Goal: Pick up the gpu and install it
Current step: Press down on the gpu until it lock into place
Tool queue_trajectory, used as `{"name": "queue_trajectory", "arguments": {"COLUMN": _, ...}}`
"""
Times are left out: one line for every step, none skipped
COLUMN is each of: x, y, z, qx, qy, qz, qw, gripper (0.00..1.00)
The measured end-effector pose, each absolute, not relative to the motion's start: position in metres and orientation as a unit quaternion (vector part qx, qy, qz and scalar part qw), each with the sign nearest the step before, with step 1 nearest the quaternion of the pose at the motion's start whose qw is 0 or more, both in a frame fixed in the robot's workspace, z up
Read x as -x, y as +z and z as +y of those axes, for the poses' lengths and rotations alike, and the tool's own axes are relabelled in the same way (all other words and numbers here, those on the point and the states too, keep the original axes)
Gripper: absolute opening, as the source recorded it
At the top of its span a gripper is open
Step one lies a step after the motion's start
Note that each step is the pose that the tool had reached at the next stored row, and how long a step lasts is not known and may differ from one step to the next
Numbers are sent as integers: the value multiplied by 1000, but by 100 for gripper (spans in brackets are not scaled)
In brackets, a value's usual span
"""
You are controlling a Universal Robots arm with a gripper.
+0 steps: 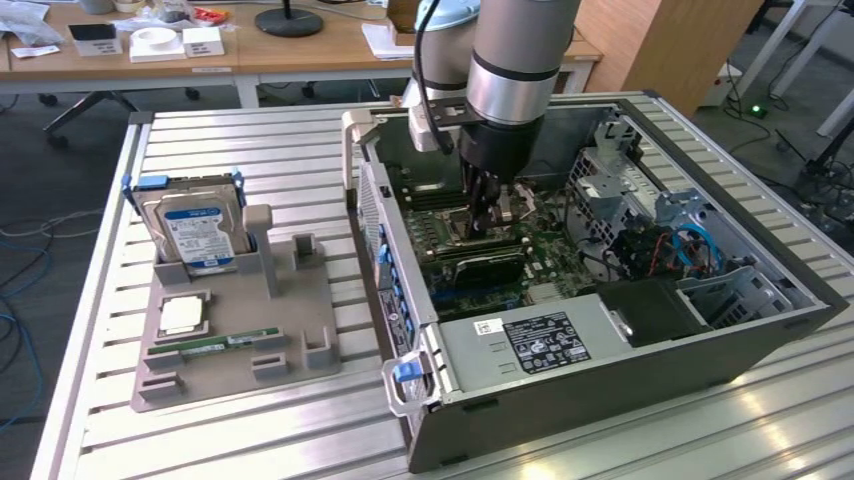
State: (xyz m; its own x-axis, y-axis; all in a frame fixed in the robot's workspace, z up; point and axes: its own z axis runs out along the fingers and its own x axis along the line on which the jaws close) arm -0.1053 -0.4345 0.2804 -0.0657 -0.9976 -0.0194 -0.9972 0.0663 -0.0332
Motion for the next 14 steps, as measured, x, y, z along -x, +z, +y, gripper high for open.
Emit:
{"name": "queue_trajectory", "arguments": {"x": 105, "y": 280, "z": -435, "qx": 683, "qy": -5, "qz": 730, "qw": 18, "gripper": 11}}
{"name": "queue_trajectory", "arguments": {"x": 105, "y": 280, "z": -435, "qx": 683, "qy": -5, "qz": 730, "qw": 18, "gripper": 11}}
{"name": "queue_trajectory", "arguments": {"x": 105, "y": 280, "z": -435, "qx": 683, "qy": -5, "qz": 730, "qw": 18, "gripper": 11}}
{"name": "queue_trajectory", "arguments": {"x": 105, "y": 280, "z": -435, "qx": 683, "qy": -5, "qz": 730, "qw": 18, "gripper": 11}}
{"name": "queue_trajectory", "arguments": {"x": 105, "y": 280, "z": -435, "qx": 683, "qy": -5, "qz": 730, "qw": 18, "gripper": 11}}
{"name": "queue_trajectory", "arguments": {"x": 105, "y": 280, "z": -436, "qx": 683, "qy": -5, "qz": 730, "qw": 18, "gripper": 11}}
{"name": "queue_trajectory", "arguments": {"x": 105, "y": 280, "z": -437, "qx": 683, "qy": -5, "qz": 730, "qw": 18, "gripper": 11}}
{"name": "queue_trajectory", "arguments": {"x": 105, "y": 280, "z": -438, "qx": 683, "qy": -5, "qz": 730, "qw": 18, "gripper": 11}}
{"name": "queue_trajectory", "arguments": {"x": 105, "y": 280, "z": -439, "qx": 683, "qy": -5, "qz": 730, "qw": 18, "gripper": 11}}
{"name": "queue_trajectory", "arguments": {"x": 105, "y": 280, "z": -440, "qx": 683, "qy": -5, "qz": 730, "qw": 18, "gripper": 11}}
{"name": "queue_trajectory", "arguments": {"x": 105, "y": 280, "z": -441, "qx": 683, "qy": -5, "qz": 730, "qw": 18, "gripper": 11}}
{"name": "queue_trajectory", "arguments": {"x": 105, "y": 280, "z": -442, "qx": 683, "qy": -5, "qz": 730, "qw": 18, "gripper": 11}}
{"name": "queue_trajectory", "arguments": {"x": 105, "y": 280, "z": -442, "qx": 683, "qy": -5, "qz": 730, "qw": 18, "gripper": 11}}
{"name": "queue_trajectory", "arguments": {"x": 105, "y": 280, "z": -443, "qx": 683, "qy": -5, "qz": 730, "qw": 18, "gripper": 11}}
